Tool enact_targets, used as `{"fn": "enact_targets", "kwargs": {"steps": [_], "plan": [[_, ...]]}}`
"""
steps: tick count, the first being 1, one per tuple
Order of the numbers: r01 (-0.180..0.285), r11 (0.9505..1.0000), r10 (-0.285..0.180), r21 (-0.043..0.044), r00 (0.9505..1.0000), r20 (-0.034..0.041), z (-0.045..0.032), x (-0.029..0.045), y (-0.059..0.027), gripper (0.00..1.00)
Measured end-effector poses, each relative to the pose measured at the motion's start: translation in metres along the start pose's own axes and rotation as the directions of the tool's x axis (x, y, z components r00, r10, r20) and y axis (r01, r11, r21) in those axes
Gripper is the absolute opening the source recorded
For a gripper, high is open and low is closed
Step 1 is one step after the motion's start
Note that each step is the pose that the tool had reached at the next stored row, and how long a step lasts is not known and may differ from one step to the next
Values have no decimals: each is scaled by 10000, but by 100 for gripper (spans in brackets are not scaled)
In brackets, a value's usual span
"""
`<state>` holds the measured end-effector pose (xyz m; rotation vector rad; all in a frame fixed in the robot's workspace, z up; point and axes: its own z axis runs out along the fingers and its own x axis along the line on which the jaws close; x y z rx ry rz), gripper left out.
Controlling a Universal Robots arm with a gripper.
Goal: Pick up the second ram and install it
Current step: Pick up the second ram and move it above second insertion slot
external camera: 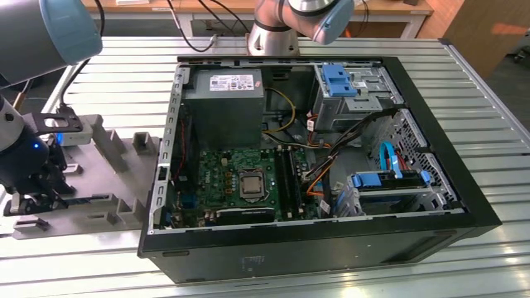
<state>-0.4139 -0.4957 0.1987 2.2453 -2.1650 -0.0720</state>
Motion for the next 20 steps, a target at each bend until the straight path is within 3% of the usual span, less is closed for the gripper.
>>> {"fn": "enact_targets", "kwargs": {"steps": [2,3,12,13,20], "plan": [[0,10000,0,0,10000,0,0,0,0,34],[0,10000,0,-1,10000,0,0,0,0,27],[1,10000,-1,0,10000,0,0,0,1,26],[2,10000,-2,0,10000,0,0,0,1,19],[2,10000,-2,0,10000,7,0,18,2,19]]}}
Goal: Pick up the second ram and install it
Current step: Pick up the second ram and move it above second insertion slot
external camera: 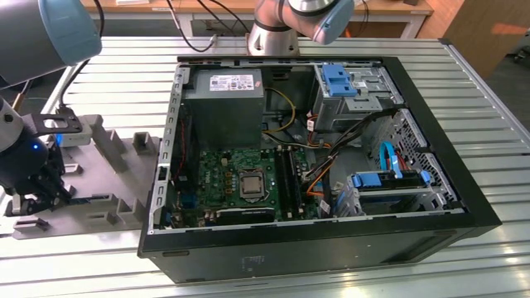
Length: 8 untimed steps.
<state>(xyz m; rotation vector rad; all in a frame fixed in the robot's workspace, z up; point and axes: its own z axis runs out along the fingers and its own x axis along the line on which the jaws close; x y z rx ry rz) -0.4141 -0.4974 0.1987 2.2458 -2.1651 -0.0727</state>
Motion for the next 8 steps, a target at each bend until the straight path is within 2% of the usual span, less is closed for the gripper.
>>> {"fn": "enact_targets", "kwargs": {"steps": [2,5,8], "plan": [[2,10000,-2,3,10000,34,-1,3,0,19],[49,10000,-50,38,9996,265,0,5,0,19],[56,10000,-57,41,9996,285,1,6,0,19]]}}
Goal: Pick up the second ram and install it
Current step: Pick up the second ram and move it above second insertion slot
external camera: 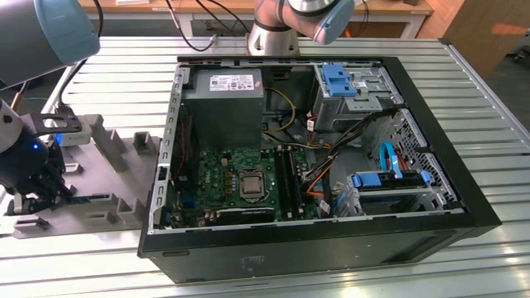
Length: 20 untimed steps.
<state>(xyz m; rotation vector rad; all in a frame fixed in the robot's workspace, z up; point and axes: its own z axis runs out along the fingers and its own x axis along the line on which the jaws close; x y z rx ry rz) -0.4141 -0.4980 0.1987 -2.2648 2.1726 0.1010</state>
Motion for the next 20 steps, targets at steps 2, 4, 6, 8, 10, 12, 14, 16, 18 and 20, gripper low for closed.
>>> {"fn": "enact_targets", "kwargs": {"steps": [2,4,6,8,10,12,14,16,18,20], "plan": [[2,10000,-2,0,10000,0,0,4,0,19],[3,10000,-3,-1,10000,0,0,7,1,19],[4,10000,-4,0,10000,1,0,12,3,19],[3,10000,-3,0,10000,0,0,14,3,19],[3,10000,-3,0,10000,0,-1,14,3,19],[3,10000,-3,0,10000,1,0,15,3,19],[3,10000,-3,0,10000,0,0,15,3,19],[3,10000,-3,0,10000,0,0,16,3,19],[3,10000,-3,0,10000,0,0,16,3,19],[3,10000,-3,0,10000,0,0,17,3,18]]}}
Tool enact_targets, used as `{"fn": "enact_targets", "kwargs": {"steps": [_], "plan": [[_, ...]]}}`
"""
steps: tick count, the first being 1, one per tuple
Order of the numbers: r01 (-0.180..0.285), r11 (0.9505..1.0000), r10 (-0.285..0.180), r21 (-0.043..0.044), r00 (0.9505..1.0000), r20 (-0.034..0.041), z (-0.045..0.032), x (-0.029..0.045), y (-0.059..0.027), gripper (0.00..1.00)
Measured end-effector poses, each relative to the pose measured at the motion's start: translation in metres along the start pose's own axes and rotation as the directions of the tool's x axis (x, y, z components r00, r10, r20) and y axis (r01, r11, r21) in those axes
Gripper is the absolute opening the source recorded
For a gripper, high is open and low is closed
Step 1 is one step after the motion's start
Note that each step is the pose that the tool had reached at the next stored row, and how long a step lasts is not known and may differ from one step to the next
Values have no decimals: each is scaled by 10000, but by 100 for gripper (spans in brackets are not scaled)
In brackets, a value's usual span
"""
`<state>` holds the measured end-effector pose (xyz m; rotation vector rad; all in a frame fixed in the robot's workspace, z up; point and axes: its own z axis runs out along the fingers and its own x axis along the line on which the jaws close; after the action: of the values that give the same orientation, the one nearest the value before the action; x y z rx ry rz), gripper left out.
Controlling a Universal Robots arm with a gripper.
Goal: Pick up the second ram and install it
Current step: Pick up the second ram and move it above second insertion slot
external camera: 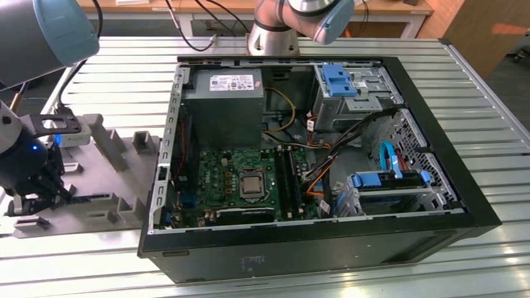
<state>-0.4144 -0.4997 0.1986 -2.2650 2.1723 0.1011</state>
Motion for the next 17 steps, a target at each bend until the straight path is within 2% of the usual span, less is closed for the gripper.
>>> {"fn": "enact_targets", "kwargs": {"steps": [1,17], "plan": [[1,10000,-1,0,10000,0,0,0,0,12],[-95,10000,95,4,10000,4,1,3,-1,12]]}}
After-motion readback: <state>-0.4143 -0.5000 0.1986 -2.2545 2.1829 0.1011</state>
